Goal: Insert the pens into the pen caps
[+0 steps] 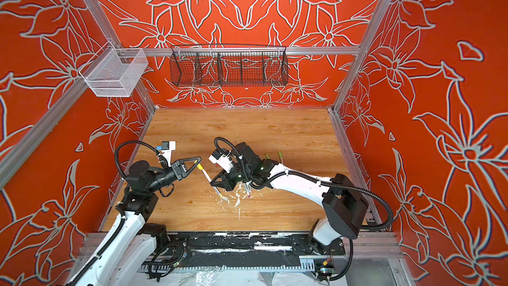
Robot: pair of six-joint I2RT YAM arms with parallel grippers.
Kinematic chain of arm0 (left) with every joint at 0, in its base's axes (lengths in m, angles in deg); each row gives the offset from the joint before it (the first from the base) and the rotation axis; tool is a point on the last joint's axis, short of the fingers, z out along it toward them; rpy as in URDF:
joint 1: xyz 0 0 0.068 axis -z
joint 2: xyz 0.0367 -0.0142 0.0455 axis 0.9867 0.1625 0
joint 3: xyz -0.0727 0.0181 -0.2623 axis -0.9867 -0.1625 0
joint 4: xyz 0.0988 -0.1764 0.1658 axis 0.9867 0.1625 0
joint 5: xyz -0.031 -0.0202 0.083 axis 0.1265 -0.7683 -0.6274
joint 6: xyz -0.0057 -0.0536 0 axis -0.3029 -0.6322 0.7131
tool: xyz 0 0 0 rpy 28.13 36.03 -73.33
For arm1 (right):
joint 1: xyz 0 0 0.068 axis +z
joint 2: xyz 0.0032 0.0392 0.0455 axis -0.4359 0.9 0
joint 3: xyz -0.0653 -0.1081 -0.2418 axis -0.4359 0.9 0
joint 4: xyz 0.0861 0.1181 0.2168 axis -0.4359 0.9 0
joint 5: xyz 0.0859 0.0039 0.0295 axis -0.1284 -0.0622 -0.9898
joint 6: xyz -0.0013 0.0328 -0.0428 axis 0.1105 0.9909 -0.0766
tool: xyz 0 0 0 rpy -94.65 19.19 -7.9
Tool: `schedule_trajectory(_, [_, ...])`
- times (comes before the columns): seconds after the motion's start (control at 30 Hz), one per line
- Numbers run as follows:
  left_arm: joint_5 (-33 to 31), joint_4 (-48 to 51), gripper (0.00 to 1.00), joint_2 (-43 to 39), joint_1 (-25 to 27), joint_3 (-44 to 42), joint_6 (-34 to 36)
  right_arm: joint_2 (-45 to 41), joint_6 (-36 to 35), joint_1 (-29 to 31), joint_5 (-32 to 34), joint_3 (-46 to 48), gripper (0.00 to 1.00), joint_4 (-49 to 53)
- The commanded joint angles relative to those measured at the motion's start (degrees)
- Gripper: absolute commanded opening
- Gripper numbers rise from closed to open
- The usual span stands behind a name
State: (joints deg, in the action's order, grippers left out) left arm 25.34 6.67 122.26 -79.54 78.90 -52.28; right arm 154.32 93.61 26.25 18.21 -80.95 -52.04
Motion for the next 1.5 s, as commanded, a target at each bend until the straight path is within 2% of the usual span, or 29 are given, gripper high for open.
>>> schedule_trajectory(0.0, [0.48, -0.01, 0.00, -0.16, -0.40, 0.26, 0.84, 0.38, 0.23, -0.05, -1.03, -1.03, 0.04, -1.65])
schedule_trajectory(0.47, [2.31, -1.02, 0.00, 1.26, -0.41, -0.09, -0.41, 1.07, -0.10, -0.06, -1.22, -2.47, 0.04, -1.74])
schedule_trajectory(1.47, [-3.95, 7.26, 0.00, -1.32, -0.39, 0.24, 3.98, 0.89, -0.32, -0.06, -2.13, -3.35, 0.03, -1.07])
